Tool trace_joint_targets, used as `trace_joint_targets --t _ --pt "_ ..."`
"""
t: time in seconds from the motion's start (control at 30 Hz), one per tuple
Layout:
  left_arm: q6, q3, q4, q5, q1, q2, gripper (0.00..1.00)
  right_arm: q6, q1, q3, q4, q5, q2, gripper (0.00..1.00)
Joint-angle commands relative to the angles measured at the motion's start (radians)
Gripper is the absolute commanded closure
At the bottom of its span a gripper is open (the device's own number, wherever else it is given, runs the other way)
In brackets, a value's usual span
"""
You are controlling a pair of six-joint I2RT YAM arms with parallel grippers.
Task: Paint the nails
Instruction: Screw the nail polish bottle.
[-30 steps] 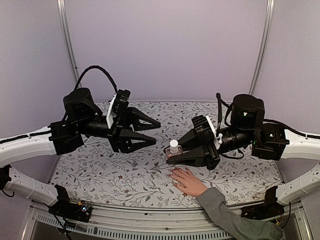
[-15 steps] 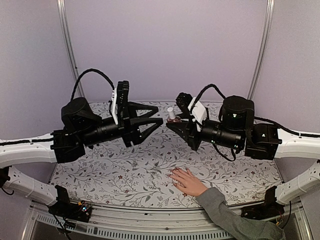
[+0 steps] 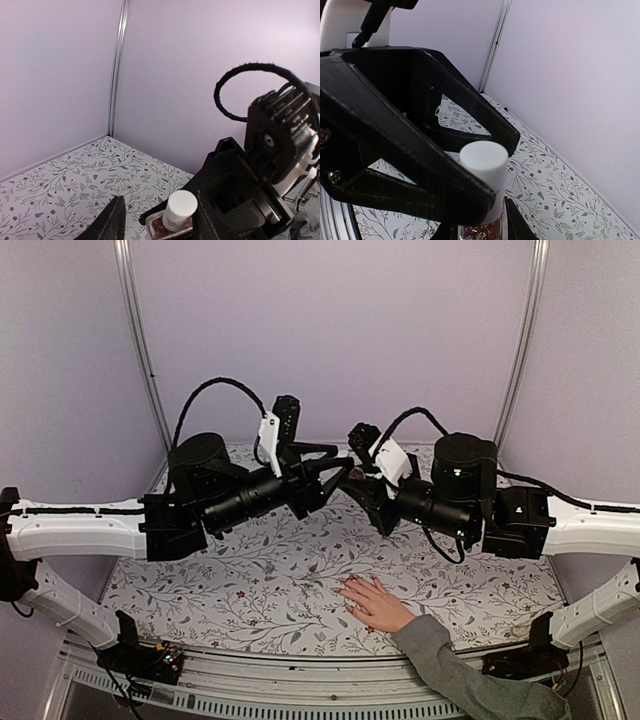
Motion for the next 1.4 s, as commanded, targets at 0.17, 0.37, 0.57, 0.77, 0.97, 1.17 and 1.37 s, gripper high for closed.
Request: trace_joint_targets --t 0.17,0.37,0.57,0.77,0.97,1.17,1.37 --pt "-0.011 0.051 0.001 -0.049 -0.009 0.030 0.67 0.025 0.003 0.026 0.011 0.012 0.007 1.00" --pt "0.001 0.055 -0.010 0.014 -0.009 0.035 0.88 0.026 0.002 0.022 0.018 -0.001 -0.006 1.00" --pt "0.038 0.022 -0.003 0.200 0.012 0.001 1.00 0.006 0.002 -0.013 0.041 -0.164 -0.053 1.00" --pt "0.072 0.002 -0.033 0.409 0.031 -0.014 1.00 -0.028 0.002 -0.031 0.058 -0.420 -0.110 1.00" --pt "0.103 -0.007 -0.076 0.541 0.041 -0.030 1.00 -0.056 0.002 -0.028 0.047 -0.657 -0.148 1.00" --pt "0.139 0.000 -0.110 0.663 0.046 -0.030 1.00 -0.100 0.002 -0.005 0.015 -0.881 -0.157 1.00" --pt "0.169 0.019 -0.134 0.821 0.051 0.018 1.00 -0.136 0.002 0.040 -0.030 -1.045 -0.136 1.00"
